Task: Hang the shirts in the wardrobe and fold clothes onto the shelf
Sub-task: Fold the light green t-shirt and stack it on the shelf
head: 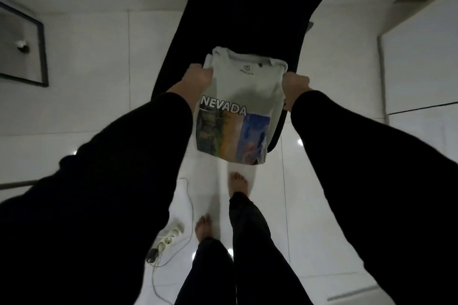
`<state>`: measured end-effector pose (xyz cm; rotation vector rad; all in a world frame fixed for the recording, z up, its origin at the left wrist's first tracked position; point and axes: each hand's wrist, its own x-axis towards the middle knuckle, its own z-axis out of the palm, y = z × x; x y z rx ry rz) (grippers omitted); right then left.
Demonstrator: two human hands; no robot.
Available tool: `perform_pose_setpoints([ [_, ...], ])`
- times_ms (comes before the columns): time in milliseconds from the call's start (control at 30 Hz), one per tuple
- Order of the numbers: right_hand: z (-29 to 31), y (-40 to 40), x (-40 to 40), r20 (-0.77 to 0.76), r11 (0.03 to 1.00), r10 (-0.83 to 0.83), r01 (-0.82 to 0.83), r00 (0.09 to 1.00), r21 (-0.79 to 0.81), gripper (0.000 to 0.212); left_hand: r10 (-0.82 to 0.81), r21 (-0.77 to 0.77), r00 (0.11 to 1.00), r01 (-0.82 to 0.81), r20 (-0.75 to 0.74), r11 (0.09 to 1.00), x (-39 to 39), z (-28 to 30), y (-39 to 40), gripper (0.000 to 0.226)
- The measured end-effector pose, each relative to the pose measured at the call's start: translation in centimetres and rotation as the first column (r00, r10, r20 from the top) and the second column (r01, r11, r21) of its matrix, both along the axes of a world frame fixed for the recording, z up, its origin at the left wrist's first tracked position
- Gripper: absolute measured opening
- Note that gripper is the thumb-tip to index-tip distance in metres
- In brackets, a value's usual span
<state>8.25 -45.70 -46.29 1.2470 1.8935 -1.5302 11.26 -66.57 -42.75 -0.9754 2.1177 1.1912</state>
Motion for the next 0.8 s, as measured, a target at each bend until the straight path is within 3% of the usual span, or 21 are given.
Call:
perform_pose_setpoints([
  [67, -1.2, 0.1, 0.8, 0.004, 1.000, -0.025, 0.025, 1.000, -0.018, 0.053, -0.008, -0.054, 0.998, 0.011, 0.057, 0.998, 1.3, -2.8, 0.4, 0.063],
  [100, -1.7, 0.2, 1.4, 0.042, 0.999, 0.042, -0.042, 0.998, -0.010, 0.062, -0.004, -0.110, 0.996, 0.013, 0.085, 0.994, 2.2, -4.1, 0.7, 0.069],
  [200, -3.6, 0.0, 2.3, 0.173, 0.987, 0.134, -0.146, 0.976, 0.060, 0.079, -0.016, -0.267, 0.996, 0.039, 0.087, 0.963, 5.5, -6.4, 1.6, 0.084],
  [367, -4.2, 0.0, 1.8, 0.263, 0.944, 0.247, -0.293, 0.933, 0.150, 0.101, 0.091, -0.217, 0.993, -0.073, 0.074, 0.973, 8.8, -9.3, 1.6, 0.093],
  [533, -5.5, -0.3, 1.9, 0.223, 0.968, 0.153, -0.192, 0.963, 0.163, 0.104, 0.076, -0.013, 0.962, -0.075, 0.261, 0.997, 9.8, -10.9, 0.1, 0.102],
  [600, -5.7, -0.5, 2.2, 0.205, 0.967, 0.155, -0.191, 0.966, 0.166, 0.102, -0.044, 0.105, 0.938, 0.008, 0.344, 0.994, 10.7, -11.2, -0.1, 0.102],
  [700, -6.2, -1.1, 2.6, 0.165, 0.947, 0.251, -0.278, 0.954, 0.164, 0.098, -0.157, 0.153, 0.901, 0.102, 0.405, 0.983, 12.1, -12.0, 0.0, 0.080],
  [800, -5.9, -2.6, 3.3, 0.097, 0.926, 0.372, -0.376, 0.923, 0.027, 0.086, -0.157, 0.172, 0.904, 0.095, 0.397, 0.980, 12.7, -12.0, 0.7, 0.062],
])
